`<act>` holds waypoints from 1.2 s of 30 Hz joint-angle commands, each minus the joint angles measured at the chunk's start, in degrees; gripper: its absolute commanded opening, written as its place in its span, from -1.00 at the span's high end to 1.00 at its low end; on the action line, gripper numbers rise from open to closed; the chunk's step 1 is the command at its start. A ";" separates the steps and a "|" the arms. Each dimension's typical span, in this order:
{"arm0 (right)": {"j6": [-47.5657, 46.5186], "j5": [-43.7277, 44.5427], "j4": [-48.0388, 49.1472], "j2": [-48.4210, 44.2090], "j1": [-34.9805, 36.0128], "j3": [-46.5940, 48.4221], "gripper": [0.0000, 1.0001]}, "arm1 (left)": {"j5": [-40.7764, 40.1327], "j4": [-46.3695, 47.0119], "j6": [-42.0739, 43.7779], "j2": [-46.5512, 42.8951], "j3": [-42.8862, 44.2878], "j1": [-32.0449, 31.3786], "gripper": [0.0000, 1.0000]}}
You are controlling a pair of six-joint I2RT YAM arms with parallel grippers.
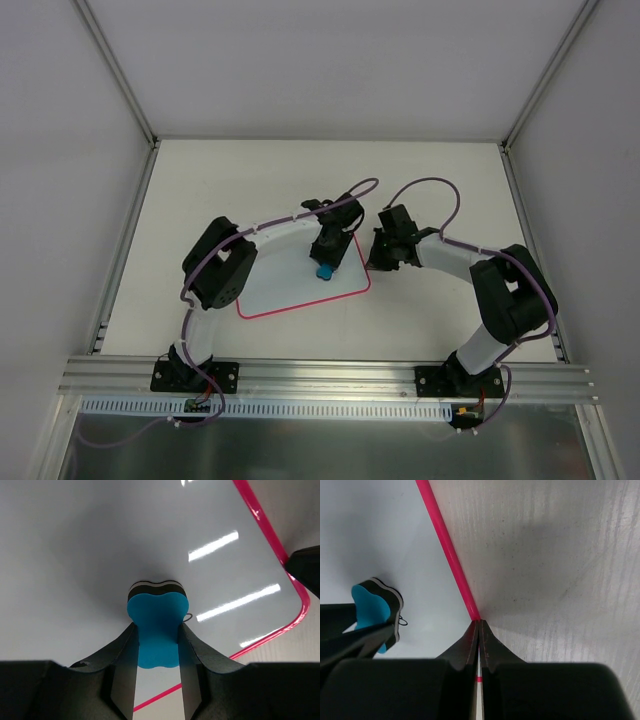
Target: Erase the whiteboard
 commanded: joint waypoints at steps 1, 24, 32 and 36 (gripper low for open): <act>0.15 1.70 -6.87 2.84 -0.62 -3.18 0.99 | 5.07 -1.98 -3.46 2.70 -0.36 -1.97 1.00; 1.03 0.91 -6.52 2.93 -1.24 -3.09 0.99 | 1.84 -2.69 -10.40 -1.86 -0.61 -3.40 1.00; -0.29 1.96 -6.69 0.73 -1.15 -3.00 0.94 | -4.84 -2.78 -9.89 -16.70 -10.71 15.03 1.00; -0.90 2.93 -6.78 -1.29 -1.15 -3.00 0.59 | -6.86 -2.60 -7.61 -19.27 -14.15 28.04 1.00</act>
